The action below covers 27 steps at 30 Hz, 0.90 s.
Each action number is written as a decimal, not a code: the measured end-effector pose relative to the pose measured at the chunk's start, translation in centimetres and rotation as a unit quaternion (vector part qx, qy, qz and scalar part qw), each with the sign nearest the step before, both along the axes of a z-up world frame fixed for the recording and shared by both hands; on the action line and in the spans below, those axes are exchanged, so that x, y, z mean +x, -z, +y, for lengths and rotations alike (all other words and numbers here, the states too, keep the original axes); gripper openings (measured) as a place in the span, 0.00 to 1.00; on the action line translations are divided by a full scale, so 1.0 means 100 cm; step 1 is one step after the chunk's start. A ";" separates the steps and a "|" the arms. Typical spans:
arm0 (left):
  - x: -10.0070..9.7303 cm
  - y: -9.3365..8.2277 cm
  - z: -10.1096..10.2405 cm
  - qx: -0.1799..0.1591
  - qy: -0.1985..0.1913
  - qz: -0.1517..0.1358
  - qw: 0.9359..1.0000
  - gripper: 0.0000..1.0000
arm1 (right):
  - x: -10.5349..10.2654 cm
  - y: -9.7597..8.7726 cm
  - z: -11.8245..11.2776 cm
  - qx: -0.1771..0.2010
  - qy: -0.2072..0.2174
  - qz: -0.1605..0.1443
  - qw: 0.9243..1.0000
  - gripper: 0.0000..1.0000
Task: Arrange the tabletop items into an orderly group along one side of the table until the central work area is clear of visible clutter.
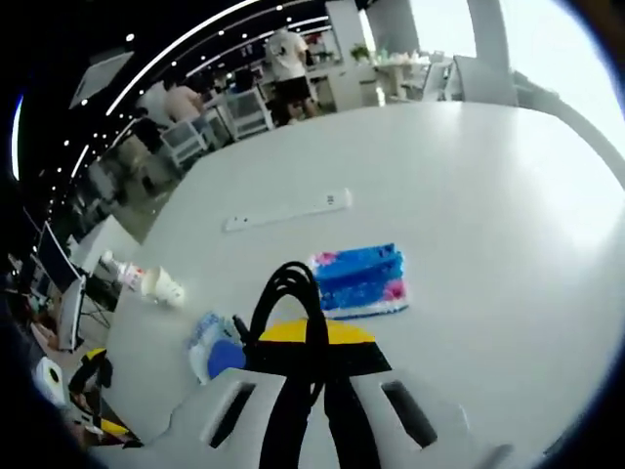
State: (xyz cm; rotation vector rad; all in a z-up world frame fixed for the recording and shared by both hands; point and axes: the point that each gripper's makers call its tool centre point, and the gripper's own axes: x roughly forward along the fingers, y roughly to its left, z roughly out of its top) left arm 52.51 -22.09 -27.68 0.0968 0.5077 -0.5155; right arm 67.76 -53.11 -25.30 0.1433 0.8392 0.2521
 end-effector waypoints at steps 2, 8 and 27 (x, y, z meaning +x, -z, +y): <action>0.000 0.000 0.000 0.000 0.001 0.000 1.000 0.99 | -0.004 0.002 -0.003 -0.001 0.000 0.002 1.000 0.02; -0.001 0.002 -0.003 0.004 0.004 0.004 1.000 0.99 | -0.013 0.011 -0.009 -0.008 0.000 0.014 1.000 0.02; -0.003 0.007 -0.006 0.008 0.010 0.010 1.000 0.99 | -0.034 0.054 -0.034 -0.027 0.008 0.062 0.998 0.03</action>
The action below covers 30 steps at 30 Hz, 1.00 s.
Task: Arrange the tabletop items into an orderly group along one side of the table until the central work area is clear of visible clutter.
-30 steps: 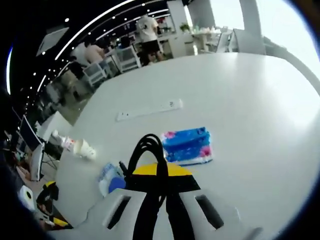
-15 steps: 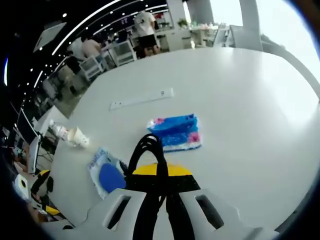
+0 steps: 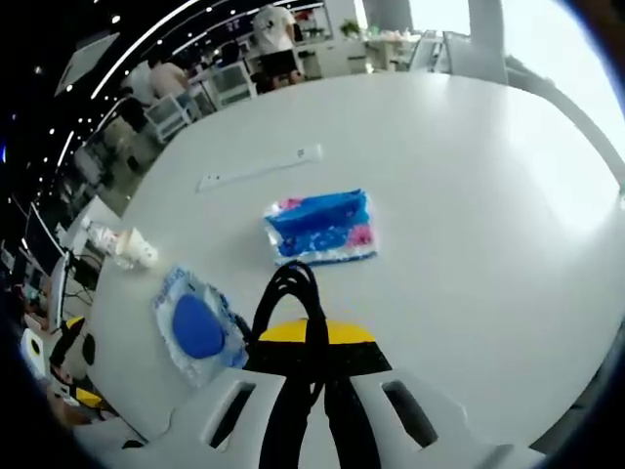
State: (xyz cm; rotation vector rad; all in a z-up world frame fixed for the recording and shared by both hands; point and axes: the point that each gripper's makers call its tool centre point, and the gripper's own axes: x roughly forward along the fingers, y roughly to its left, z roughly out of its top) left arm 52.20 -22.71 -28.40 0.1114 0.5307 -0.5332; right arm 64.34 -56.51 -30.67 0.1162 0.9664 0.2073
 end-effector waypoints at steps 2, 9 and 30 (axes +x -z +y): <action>0.000 0.000 0.000 -0.002 0.000 0.000 1.000 0.99 | -0.001 0.004 -0.002 -0.002 0.001 0.000 1.000 0.03; -0.001 0.001 -0.002 -0.002 0.004 0.001 1.000 0.99 | -0.002 0.016 -0.007 -0.005 0.004 0.009 1.000 0.03; -0.003 0.007 0.004 0.009 -0.005 0.010 1.000 0.98 | 0.001 0.059 -0.041 -0.058 0.023 0.028 0.998 0.02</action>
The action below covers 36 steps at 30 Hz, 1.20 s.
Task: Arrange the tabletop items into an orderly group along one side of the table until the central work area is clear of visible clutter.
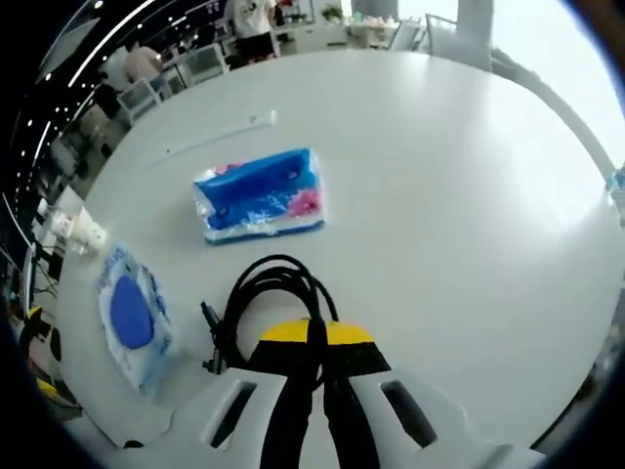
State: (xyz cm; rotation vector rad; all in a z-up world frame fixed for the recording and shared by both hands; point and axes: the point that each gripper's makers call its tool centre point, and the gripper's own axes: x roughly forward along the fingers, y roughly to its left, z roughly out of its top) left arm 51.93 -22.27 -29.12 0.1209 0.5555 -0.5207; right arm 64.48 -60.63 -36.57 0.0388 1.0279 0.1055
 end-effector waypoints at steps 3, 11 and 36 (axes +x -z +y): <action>0.000 0.000 0.001 0.002 -0.002 0.000 1.000 0.98 | 0.000 0.005 -0.002 -0.002 0.003 0.000 1.000 0.02; 0.000 0.002 0.004 0.004 -0.005 0.004 1.000 0.97 | 0.000 0.015 -0.004 -0.008 -0.005 0.004 1.000 0.02; 0.001 0.003 0.008 0.007 -0.009 0.004 1.000 0.97 | 0.010 0.004 -0.006 -0.045 -0.020 -0.036 0.998 0.39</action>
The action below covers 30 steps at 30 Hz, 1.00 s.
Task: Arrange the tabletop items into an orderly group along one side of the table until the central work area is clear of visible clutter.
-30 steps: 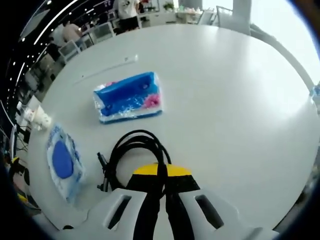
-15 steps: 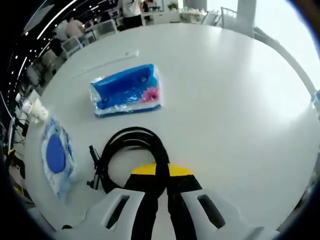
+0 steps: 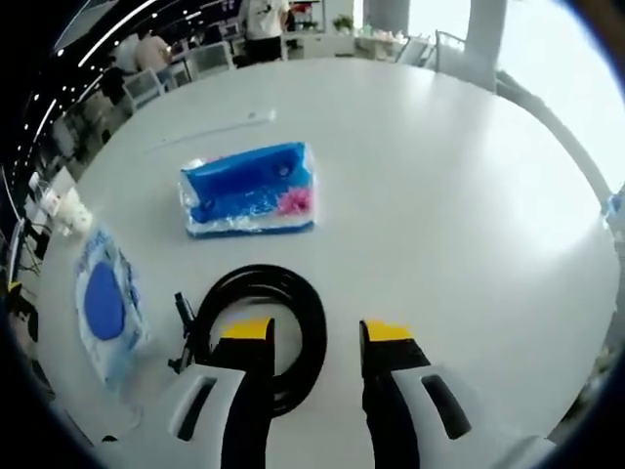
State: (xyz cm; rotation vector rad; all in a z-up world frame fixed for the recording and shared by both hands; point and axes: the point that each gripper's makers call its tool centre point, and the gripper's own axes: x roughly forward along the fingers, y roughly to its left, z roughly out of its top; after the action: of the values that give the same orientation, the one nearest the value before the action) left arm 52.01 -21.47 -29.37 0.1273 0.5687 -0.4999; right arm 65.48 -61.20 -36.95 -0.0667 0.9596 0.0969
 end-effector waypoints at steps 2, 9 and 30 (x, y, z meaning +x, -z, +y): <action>0.000 0.000 0.000 0.000 0.000 -0.001 1.000 0.97 | 0.003 -0.007 0.000 0.001 0.001 -0.012 1.000 0.41; 0.000 -0.001 -0.001 -0.002 -0.001 0.000 1.000 0.98 | 0.008 -0.027 0.014 0.033 -0.009 -0.050 0.998 0.60; -0.002 0.003 -0.012 -0.015 0.015 0.013 1.000 0.97 | -0.033 -0.033 0.067 0.039 -0.087 -0.035 0.995 0.99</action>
State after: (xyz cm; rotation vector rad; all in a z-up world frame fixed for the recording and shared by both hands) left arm 51.78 -22.71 -29.65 0.1009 0.5851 -0.5404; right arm 62.23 -54.53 -33.65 -0.0799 0.8771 0.2903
